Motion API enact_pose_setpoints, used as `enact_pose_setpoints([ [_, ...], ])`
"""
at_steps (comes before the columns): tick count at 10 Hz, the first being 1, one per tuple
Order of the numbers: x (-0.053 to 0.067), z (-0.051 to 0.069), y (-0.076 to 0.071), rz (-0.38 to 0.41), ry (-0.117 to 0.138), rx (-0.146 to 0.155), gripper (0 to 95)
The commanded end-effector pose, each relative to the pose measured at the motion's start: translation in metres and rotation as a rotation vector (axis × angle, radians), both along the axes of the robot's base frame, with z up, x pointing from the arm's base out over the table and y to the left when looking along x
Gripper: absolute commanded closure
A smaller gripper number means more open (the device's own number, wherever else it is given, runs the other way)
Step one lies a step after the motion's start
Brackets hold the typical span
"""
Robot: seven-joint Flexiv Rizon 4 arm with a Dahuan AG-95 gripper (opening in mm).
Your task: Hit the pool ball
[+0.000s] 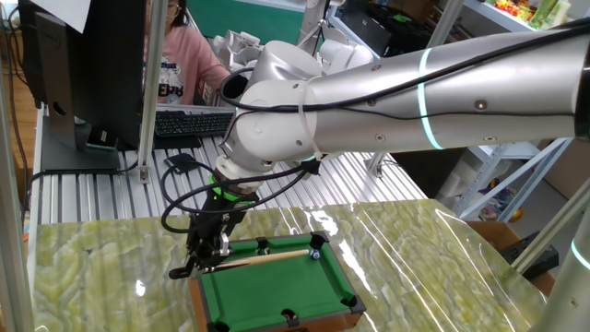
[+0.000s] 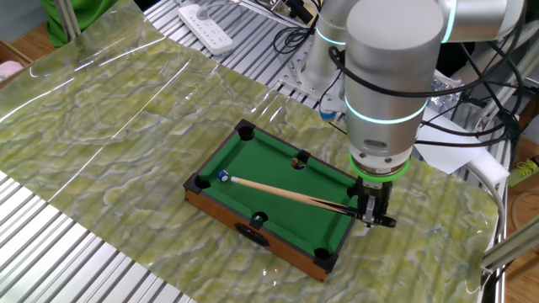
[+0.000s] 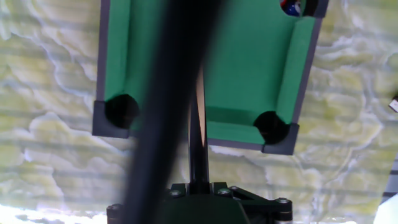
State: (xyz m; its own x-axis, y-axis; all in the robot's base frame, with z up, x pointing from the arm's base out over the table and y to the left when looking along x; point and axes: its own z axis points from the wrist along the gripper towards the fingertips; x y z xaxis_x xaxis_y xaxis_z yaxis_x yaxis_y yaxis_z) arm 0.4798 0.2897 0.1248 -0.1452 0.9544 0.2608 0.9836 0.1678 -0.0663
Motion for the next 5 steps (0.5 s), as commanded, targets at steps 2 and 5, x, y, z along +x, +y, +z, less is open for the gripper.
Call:
enact_pose_setpoints([
  [2, 0.0042, 0.0001, -0.0045, 0.003, 0.0, -0.002, 95.0],
  [5, 0.0072, 0.0008, -0.0096, -0.013, 0.004, -0.005, 95.0],
])
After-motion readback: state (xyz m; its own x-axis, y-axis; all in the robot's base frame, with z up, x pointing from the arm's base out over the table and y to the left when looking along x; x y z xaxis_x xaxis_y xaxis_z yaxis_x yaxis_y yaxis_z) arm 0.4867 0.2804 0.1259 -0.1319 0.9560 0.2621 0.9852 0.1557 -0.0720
